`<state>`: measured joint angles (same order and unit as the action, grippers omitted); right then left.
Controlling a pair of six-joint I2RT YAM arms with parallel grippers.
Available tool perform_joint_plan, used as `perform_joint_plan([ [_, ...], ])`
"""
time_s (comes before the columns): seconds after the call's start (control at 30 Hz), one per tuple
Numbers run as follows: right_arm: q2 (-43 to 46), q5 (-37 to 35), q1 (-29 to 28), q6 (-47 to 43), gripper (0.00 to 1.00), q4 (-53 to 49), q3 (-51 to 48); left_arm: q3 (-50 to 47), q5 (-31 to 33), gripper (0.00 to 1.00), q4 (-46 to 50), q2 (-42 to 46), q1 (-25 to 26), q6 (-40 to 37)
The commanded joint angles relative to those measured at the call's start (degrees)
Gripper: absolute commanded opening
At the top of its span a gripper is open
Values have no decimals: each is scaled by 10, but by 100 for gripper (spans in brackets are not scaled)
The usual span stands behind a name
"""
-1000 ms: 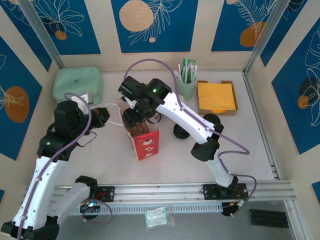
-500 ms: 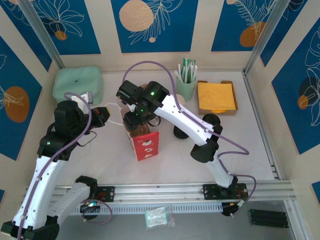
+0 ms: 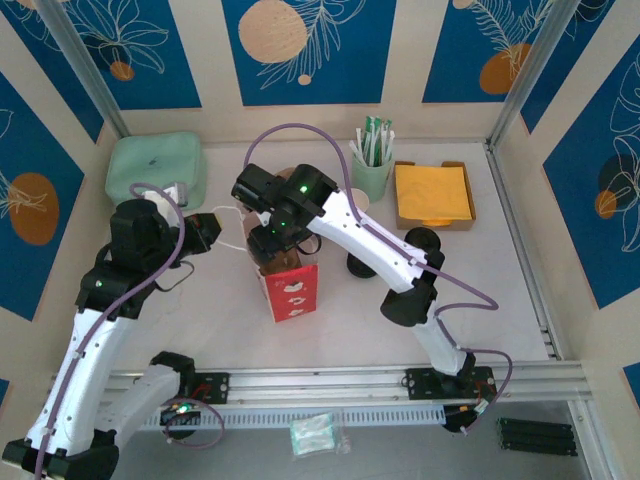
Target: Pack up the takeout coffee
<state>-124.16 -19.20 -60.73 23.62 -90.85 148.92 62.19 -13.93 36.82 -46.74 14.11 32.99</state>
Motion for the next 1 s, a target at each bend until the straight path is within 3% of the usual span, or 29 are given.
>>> perform_joint_plan([
  [0.0,29,-5,-5,6,66,-17,17,19,-8,13,-15,-1,-5,0],
  [0.57,45,-8,-12,8,66,-26,33,41,-13,24,-3,1,-5,-3],
  [0.97,76,9,-13,5,66,-10,34,75,-15,46,16,1,-5,-11],
])
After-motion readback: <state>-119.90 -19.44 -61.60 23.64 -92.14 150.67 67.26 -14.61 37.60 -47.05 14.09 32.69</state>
